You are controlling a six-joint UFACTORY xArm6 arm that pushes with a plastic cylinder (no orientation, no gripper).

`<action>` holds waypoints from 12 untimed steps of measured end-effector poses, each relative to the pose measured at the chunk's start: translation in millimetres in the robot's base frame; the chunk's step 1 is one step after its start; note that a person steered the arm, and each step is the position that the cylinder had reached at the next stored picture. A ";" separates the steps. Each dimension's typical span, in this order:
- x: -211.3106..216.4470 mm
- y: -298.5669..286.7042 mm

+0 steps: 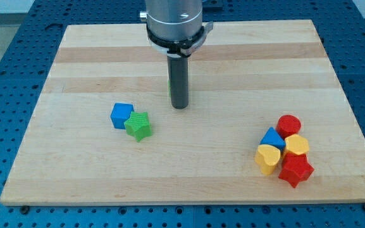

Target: Place green circle above the red circle

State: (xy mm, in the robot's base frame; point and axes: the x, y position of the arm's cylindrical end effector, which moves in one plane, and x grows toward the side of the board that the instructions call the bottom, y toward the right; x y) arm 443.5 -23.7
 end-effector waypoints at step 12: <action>-18.6 127.9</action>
State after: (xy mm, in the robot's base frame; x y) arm 424.9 104.2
